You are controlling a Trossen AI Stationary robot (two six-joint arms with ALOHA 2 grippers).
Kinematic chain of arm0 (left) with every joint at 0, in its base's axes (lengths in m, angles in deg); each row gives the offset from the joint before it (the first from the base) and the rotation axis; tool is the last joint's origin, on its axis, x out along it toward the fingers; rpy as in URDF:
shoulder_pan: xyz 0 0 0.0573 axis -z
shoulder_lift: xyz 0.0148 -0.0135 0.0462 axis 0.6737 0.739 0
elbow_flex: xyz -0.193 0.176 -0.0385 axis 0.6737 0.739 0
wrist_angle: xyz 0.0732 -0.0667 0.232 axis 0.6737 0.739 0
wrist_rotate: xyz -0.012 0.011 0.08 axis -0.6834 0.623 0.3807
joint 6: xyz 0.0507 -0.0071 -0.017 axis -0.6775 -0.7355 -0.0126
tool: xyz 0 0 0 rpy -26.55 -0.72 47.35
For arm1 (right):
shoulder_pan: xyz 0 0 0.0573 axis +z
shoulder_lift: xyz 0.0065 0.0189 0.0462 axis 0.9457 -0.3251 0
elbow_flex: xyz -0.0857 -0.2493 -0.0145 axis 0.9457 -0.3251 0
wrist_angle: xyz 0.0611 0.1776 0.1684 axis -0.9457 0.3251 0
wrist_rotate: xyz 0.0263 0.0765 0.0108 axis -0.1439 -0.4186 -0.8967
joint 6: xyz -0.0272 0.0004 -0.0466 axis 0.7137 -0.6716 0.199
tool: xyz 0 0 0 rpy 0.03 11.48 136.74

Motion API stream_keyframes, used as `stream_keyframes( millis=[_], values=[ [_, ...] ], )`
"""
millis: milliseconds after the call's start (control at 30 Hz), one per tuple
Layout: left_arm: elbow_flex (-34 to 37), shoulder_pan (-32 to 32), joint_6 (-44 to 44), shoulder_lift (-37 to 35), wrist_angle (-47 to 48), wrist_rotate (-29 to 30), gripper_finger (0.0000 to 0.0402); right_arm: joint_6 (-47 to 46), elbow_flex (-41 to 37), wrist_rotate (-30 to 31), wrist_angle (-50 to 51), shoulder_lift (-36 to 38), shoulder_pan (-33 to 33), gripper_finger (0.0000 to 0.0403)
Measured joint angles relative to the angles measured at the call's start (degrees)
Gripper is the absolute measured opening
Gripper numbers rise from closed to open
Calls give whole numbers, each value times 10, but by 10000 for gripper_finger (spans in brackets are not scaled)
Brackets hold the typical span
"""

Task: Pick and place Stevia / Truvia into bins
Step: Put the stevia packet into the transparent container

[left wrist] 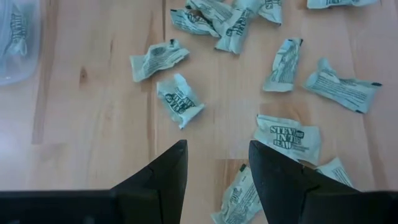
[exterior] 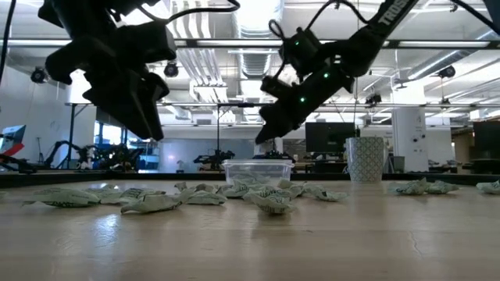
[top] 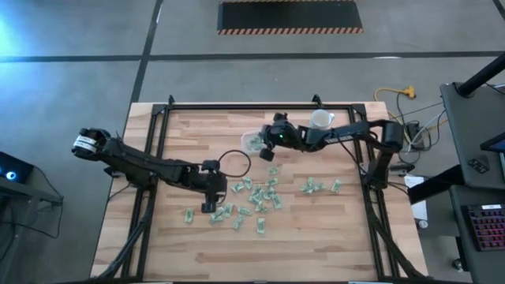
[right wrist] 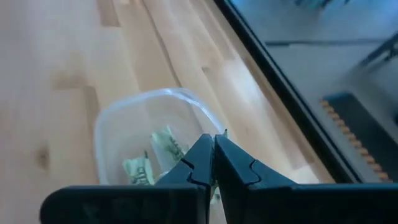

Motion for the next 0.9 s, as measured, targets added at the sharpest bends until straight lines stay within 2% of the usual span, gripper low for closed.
stream_keyframes(
  millis=[133,400,500,667,900],
  values=[
    [0,2,0,0,0,0,155,4,20,-1,55,-7,-8,28],
    [2,2,0,0,-4,1,155,12,17,-6,72,11,-9,117],
    [9,1,-5,1,-28,1,155,25,12,-59,82,25,-5,138],
    [35,1,-48,20,-111,-1,155,50,10,-167,127,60,11,147],
    [36,-7,-66,83,-151,18,155,53,6,-185,235,113,48,134]
  ],
)
